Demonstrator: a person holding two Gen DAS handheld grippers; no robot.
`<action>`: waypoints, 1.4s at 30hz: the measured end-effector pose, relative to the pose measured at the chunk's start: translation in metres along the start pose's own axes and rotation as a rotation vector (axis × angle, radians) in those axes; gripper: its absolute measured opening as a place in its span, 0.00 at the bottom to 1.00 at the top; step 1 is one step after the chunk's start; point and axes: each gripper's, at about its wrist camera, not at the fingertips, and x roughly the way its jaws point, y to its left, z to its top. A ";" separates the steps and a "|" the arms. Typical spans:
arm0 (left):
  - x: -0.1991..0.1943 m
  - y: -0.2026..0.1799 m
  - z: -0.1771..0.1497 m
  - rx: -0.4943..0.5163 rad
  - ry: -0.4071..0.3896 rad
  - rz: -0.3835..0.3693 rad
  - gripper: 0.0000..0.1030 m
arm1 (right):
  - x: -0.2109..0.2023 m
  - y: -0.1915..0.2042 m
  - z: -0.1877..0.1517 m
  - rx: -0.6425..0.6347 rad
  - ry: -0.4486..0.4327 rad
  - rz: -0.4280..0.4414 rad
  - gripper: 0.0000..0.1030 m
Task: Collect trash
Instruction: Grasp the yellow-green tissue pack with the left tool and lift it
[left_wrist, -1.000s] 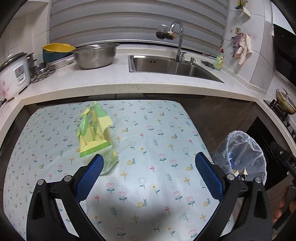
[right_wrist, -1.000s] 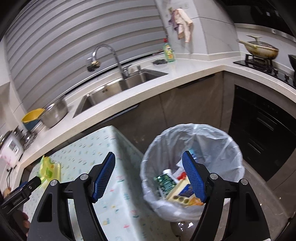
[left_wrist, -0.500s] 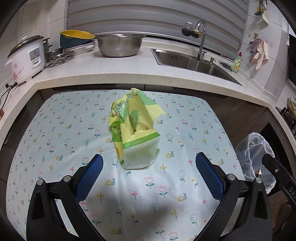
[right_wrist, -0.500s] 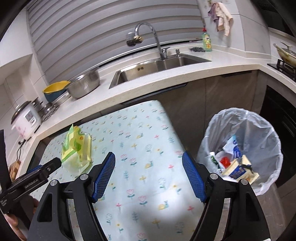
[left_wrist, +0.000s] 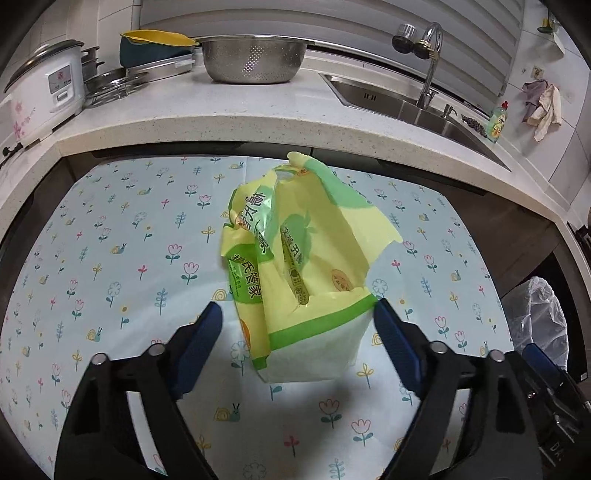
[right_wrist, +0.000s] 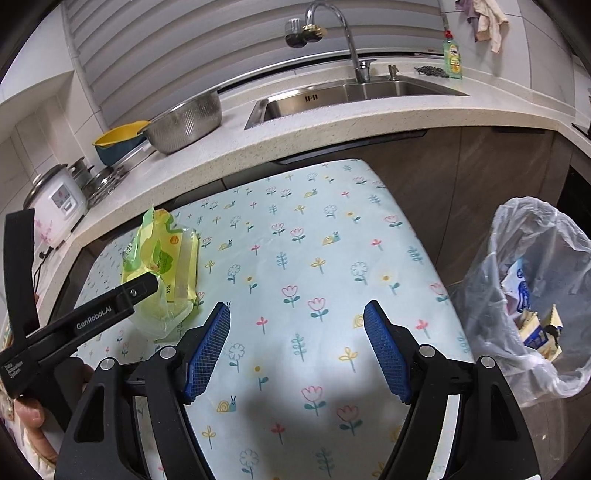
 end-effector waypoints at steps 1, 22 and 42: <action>0.002 0.001 0.000 -0.001 0.011 -0.009 0.55 | 0.003 0.002 -0.001 -0.002 0.006 0.002 0.70; -0.050 0.011 -0.022 0.011 0.002 -0.079 0.03 | 0.009 0.037 -0.022 -0.028 0.057 0.061 0.70; -0.120 -0.081 -0.057 0.173 -0.029 -0.191 0.03 | -0.057 -0.011 -0.058 0.006 0.036 0.041 0.13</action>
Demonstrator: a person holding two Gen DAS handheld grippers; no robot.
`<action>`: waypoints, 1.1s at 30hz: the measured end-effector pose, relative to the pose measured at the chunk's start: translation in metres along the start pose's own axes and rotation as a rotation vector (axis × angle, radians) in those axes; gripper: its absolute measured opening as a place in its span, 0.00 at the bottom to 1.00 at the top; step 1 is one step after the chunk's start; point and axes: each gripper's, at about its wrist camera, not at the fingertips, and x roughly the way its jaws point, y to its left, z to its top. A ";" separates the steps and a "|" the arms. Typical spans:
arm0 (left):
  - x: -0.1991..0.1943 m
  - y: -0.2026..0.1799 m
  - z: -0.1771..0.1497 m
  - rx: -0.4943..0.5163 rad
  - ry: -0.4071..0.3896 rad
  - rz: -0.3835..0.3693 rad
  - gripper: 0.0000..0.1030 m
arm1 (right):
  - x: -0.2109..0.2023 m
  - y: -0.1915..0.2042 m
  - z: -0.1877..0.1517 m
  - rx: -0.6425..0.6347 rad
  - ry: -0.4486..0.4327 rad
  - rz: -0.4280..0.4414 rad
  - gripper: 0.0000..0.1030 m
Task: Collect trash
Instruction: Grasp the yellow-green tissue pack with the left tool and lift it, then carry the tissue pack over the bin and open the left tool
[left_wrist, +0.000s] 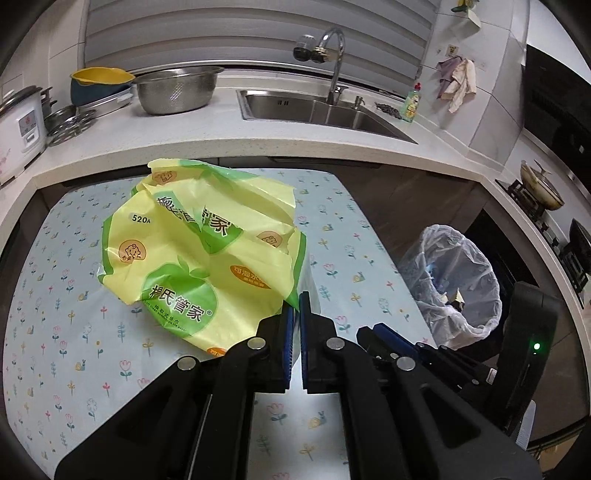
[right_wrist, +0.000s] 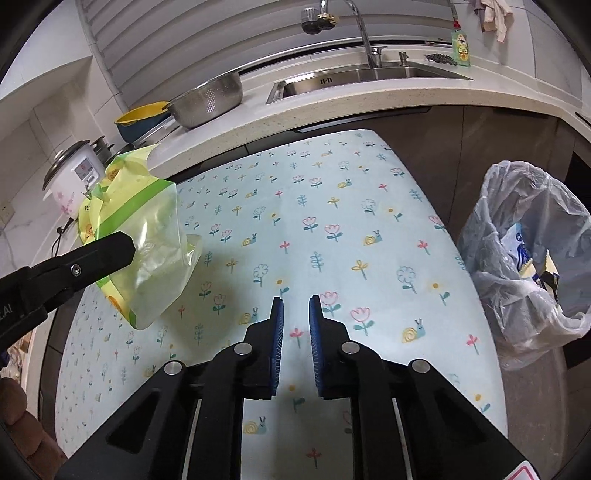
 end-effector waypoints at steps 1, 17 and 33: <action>0.000 -0.009 -0.001 0.015 0.002 -0.013 0.03 | -0.004 -0.008 0.000 0.013 -0.005 -0.004 0.13; 0.010 -0.162 -0.013 0.254 0.043 -0.198 0.03 | -0.067 -0.129 -0.011 0.192 -0.104 -0.098 0.13; 0.091 -0.285 -0.004 0.427 0.207 -0.506 0.03 | -0.096 -0.257 -0.004 0.359 -0.179 -0.295 0.13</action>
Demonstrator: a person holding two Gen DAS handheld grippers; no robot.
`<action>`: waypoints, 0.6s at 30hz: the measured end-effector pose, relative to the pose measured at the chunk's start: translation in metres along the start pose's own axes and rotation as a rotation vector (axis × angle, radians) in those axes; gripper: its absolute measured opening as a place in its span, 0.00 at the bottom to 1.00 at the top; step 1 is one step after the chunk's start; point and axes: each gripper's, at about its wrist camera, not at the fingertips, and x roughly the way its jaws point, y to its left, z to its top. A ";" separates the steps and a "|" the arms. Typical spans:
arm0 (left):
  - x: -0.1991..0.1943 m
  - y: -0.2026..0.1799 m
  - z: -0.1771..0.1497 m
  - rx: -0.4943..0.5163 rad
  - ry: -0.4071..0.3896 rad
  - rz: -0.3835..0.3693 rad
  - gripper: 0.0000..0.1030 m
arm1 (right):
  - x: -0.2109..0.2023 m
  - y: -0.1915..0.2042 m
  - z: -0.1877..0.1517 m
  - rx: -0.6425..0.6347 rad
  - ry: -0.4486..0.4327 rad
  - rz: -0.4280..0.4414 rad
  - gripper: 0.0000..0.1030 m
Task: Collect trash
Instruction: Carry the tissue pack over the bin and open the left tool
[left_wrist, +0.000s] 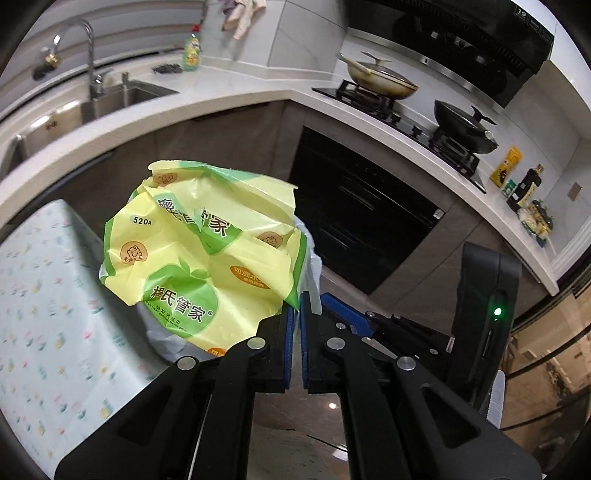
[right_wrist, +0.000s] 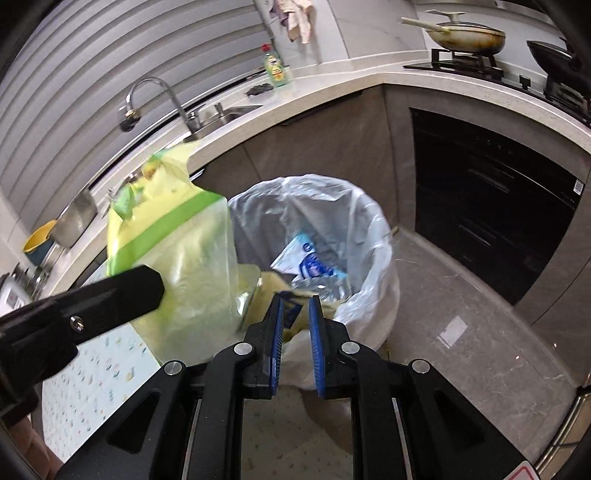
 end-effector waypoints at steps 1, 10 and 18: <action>0.007 0.005 0.003 -0.007 0.015 -0.024 0.04 | 0.005 -0.002 0.004 -0.002 -0.001 -0.013 0.13; 0.020 0.068 0.007 -0.146 -0.031 0.056 0.65 | 0.048 0.006 0.025 -0.026 0.025 -0.015 0.15; -0.016 0.099 -0.011 -0.249 -0.100 0.255 0.87 | 0.054 0.029 0.028 -0.093 0.019 -0.008 0.72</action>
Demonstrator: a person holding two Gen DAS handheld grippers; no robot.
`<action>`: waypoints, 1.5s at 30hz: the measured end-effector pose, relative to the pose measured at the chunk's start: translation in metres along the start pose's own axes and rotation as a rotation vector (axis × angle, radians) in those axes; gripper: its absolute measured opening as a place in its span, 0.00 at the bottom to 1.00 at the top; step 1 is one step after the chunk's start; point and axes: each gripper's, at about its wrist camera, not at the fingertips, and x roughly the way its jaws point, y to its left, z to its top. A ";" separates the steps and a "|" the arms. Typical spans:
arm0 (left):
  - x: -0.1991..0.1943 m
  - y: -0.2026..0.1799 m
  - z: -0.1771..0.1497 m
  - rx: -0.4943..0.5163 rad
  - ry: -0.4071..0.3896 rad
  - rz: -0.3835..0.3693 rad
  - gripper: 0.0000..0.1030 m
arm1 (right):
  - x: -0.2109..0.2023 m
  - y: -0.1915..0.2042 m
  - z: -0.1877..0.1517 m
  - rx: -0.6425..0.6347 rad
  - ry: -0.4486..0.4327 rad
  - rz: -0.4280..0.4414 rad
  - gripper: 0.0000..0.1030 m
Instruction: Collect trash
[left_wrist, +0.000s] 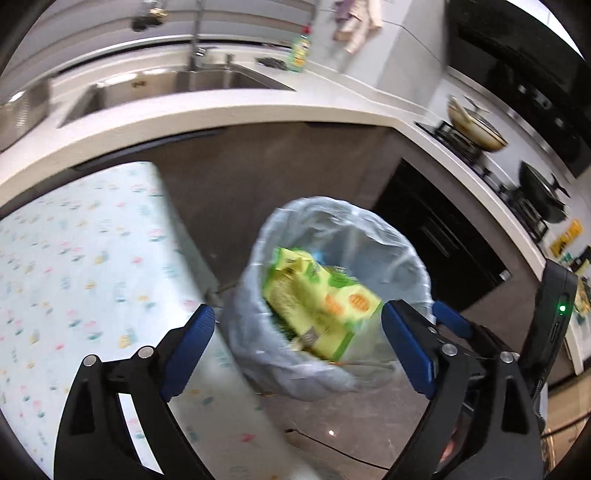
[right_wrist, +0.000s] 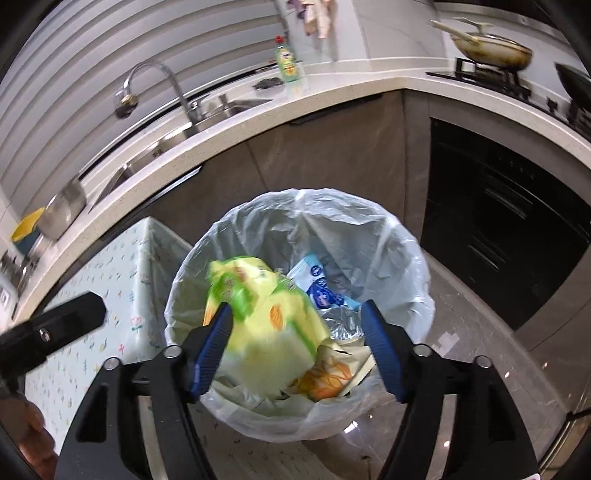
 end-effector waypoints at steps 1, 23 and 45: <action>-0.003 0.003 -0.001 -0.003 -0.011 0.022 0.89 | 0.000 0.002 0.000 -0.002 0.004 0.002 0.72; -0.052 0.010 -0.033 -0.006 -0.055 0.183 0.93 | -0.064 0.029 -0.009 -0.089 -0.040 0.033 0.93; -0.132 0.029 -0.076 -0.084 -0.128 0.293 0.93 | -0.132 0.064 -0.063 -0.166 -0.048 0.065 0.93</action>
